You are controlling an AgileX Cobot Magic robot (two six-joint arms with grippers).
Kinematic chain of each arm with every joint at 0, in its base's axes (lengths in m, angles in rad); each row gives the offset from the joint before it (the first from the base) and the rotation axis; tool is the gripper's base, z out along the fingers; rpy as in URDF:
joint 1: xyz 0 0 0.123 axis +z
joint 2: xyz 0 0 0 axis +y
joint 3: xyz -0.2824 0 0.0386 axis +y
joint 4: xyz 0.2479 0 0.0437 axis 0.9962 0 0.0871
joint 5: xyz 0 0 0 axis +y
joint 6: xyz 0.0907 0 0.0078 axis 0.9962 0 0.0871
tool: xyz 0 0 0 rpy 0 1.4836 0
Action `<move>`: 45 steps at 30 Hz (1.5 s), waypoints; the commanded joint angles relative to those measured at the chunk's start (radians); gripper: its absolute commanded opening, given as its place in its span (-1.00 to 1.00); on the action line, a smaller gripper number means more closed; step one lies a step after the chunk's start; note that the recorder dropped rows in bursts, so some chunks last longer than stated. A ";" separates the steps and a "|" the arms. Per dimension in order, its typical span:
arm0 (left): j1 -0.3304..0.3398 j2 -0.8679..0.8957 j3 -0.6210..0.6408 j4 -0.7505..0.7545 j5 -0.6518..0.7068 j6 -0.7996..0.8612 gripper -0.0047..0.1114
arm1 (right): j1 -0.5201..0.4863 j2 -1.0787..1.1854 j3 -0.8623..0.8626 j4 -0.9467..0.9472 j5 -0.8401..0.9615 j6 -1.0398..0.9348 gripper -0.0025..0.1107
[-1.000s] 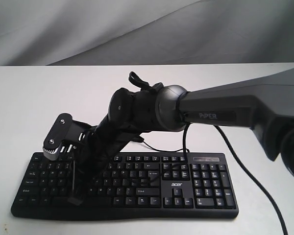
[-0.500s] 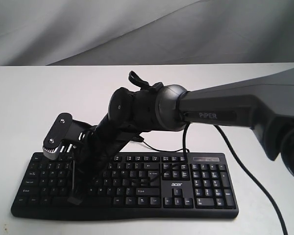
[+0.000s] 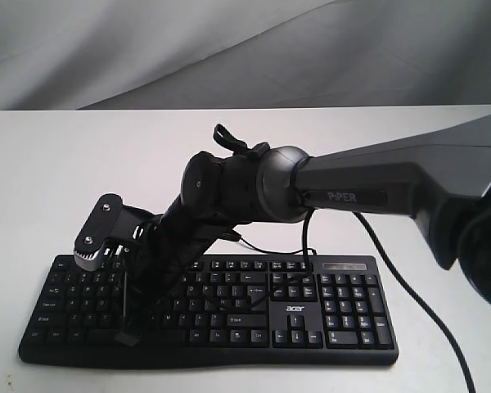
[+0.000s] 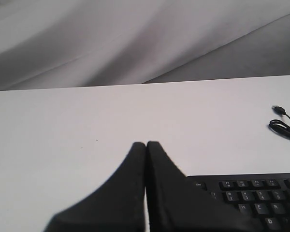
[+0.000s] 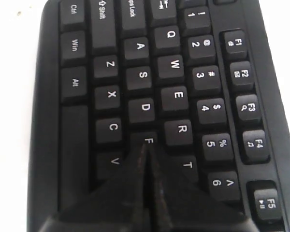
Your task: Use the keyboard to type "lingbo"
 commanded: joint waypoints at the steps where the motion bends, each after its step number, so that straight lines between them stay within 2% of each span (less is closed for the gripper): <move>1: 0.001 -0.004 0.005 -0.004 -0.007 -0.002 -0.91 | 0.001 0.006 -0.004 -0.004 0.004 0.003 -0.96; 11: 0.001 -0.004 0.005 -0.004 -0.007 -0.002 -0.91 | 0.012 -0.071 0.001 -0.041 0.086 0.053 -0.96; 15: 0.001 -0.004 0.005 -0.004 -0.007 -0.002 -0.91 | 0.012 -0.071 0.048 -0.042 0.022 0.044 -0.96; 41: 0.001 -0.004 0.005 -0.004 -0.007 -0.002 -0.91 | 0.012 -0.029 0.056 -0.024 0.018 0.035 -0.96; 45: 0.001 -0.004 0.005 -0.004 -0.007 -0.002 -0.91 | 0.009 -0.159 0.056 -0.186 0.014 0.132 -0.96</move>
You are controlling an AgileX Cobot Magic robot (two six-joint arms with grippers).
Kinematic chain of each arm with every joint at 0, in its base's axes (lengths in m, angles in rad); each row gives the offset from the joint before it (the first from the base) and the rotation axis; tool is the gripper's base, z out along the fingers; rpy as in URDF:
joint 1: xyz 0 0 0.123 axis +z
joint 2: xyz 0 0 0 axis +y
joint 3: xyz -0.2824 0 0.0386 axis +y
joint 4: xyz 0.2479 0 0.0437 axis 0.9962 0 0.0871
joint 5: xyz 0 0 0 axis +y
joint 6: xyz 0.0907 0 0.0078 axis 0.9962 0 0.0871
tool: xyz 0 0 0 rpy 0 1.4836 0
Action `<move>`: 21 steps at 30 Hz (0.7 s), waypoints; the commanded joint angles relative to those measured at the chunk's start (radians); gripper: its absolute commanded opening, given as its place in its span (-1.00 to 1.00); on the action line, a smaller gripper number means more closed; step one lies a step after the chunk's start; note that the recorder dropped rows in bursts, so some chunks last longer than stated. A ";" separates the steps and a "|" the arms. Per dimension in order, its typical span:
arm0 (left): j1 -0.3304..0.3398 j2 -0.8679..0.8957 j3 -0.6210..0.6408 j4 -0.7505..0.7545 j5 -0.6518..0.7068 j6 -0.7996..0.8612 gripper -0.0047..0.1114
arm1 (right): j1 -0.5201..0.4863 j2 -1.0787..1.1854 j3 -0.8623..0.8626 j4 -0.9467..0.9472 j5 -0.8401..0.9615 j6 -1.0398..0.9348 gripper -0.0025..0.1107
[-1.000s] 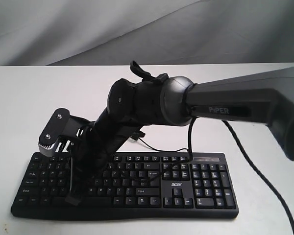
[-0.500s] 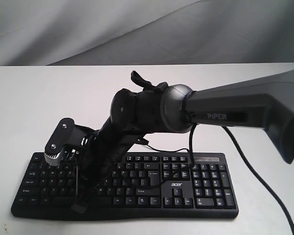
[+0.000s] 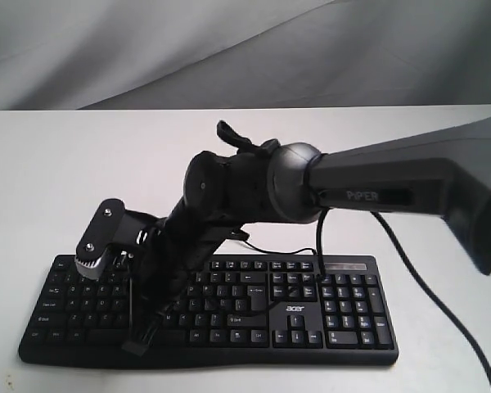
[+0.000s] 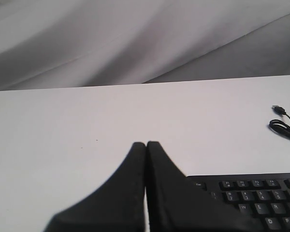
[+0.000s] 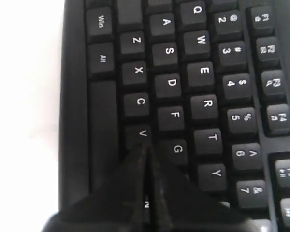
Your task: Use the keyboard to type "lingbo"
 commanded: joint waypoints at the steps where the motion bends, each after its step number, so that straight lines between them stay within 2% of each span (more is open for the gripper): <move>1: 0.001 -0.004 0.005 -0.004 -0.007 -0.002 -0.91 | -0.010 -0.113 0.001 -0.169 -0.007 0.119 -0.96; 4: 0.001 -0.004 0.005 -0.004 -0.007 -0.002 -0.91 | -0.061 -0.121 0.017 -0.211 0.029 0.171 -0.96; 7: 0.001 -0.004 0.005 -0.004 -0.007 -0.002 -0.91 | -0.101 -0.121 0.111 -0.077 -0.070 0.050 -0.96; 21: 0.001 -0.004 0.005 -0.004 -0.007 -0.002 -0.91 | -0.117 -0.094 0.122 -0.029 -0.010 0.039 -0.96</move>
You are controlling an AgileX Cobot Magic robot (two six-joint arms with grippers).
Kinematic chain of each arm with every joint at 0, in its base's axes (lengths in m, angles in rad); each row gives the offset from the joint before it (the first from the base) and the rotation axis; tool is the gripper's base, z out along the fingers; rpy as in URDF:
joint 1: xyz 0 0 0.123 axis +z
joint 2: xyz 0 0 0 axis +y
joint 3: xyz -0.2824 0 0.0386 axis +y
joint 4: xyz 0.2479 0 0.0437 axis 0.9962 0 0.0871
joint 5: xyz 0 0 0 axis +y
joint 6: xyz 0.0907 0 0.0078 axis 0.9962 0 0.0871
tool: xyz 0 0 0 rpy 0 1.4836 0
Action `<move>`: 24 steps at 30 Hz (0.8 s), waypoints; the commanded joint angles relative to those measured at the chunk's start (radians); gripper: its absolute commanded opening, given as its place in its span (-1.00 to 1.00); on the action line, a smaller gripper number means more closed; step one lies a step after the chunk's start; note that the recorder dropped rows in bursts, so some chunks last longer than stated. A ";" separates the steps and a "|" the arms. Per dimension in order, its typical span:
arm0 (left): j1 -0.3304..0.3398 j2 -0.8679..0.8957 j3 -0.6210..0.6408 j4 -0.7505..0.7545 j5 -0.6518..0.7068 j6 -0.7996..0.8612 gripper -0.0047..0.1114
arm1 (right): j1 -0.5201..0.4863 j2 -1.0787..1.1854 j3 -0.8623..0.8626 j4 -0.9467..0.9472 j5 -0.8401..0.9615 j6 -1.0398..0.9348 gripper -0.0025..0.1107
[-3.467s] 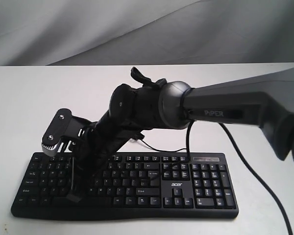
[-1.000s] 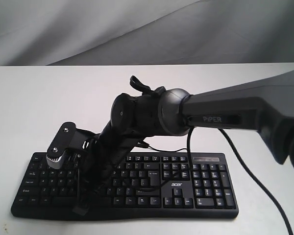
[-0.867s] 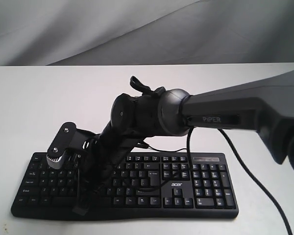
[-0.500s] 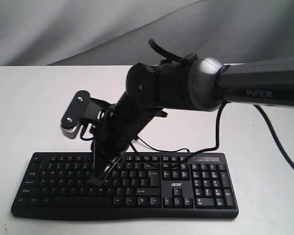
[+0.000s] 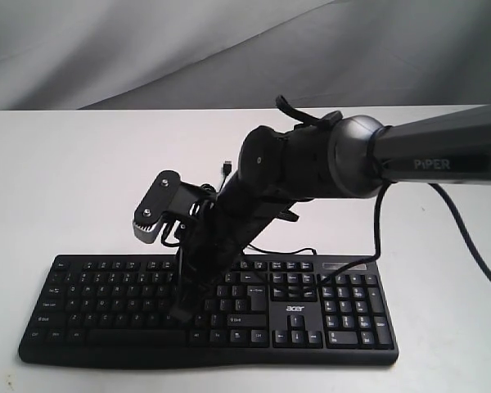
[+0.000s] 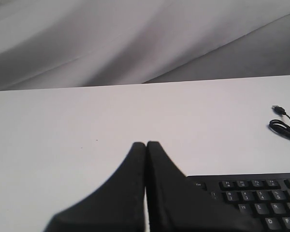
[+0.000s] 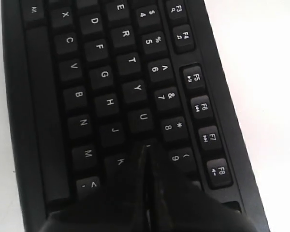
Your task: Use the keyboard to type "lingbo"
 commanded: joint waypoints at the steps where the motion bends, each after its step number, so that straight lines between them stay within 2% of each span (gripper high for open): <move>1: 0.001 -0.004 0.005 -0.004 -0.007 -0.002 -0.91 | -0.009 -0.003 0.010 0.006 0.011 -0.001 -0.96; 24: 0.001 -0.004 0.005 -0.004 -0.007 -0.002 -0.91 | -0.017 0.020 0.024 0.010 -0.021 -0.010 -0.96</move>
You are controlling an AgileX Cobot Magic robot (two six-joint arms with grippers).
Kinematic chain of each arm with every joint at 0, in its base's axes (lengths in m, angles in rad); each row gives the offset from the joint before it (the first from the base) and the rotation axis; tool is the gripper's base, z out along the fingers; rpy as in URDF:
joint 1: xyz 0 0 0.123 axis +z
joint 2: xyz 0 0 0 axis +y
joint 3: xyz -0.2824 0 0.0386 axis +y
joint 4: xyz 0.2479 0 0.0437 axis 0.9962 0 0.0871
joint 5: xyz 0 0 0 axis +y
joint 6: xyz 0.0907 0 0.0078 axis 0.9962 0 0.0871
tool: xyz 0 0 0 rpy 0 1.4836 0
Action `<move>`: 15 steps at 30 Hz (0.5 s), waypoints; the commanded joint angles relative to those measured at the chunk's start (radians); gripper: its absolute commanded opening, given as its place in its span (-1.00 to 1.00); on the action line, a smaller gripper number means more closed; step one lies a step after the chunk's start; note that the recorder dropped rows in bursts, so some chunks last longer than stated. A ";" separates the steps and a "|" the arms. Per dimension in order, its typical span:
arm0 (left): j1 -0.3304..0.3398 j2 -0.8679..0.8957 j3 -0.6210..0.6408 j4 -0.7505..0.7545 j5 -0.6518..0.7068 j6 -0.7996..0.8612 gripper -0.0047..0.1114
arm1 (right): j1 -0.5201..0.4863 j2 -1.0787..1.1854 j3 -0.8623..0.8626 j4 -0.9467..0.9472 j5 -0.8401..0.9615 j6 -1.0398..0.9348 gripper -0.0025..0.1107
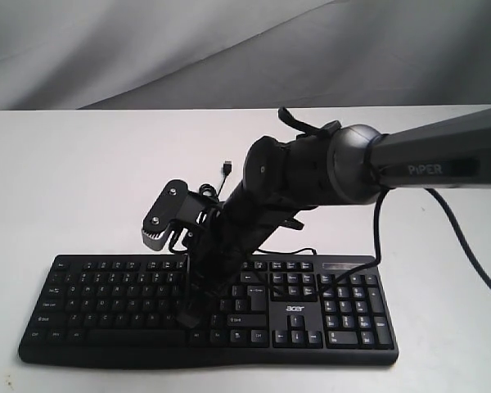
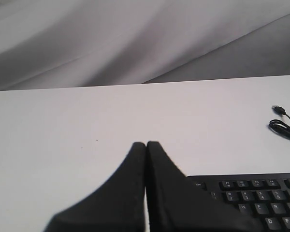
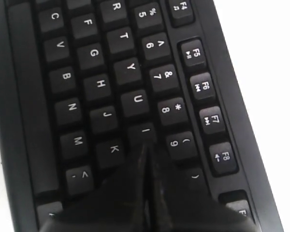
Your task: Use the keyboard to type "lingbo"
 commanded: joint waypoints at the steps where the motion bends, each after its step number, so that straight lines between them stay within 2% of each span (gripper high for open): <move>1: 0.001 -0.004 0.005 -0.004 -0.007 -0.002 -0.91 | -0.007 -0.001 0.000 0.003 -0.007 -0.010 -0.96; 7: 0.001 -0.004 0.005 -0.004 -0.007 -0.002 -0.91 | -0.014 0.030 0.000 0.001 -0.015 -0.014 -0.96; 15: 0.001 -0.004 0.005 -0.004 -0.007 -0.002 -0.91 | -0.012 -0.126 0.000 -0.029 0.016 0.000 -0.96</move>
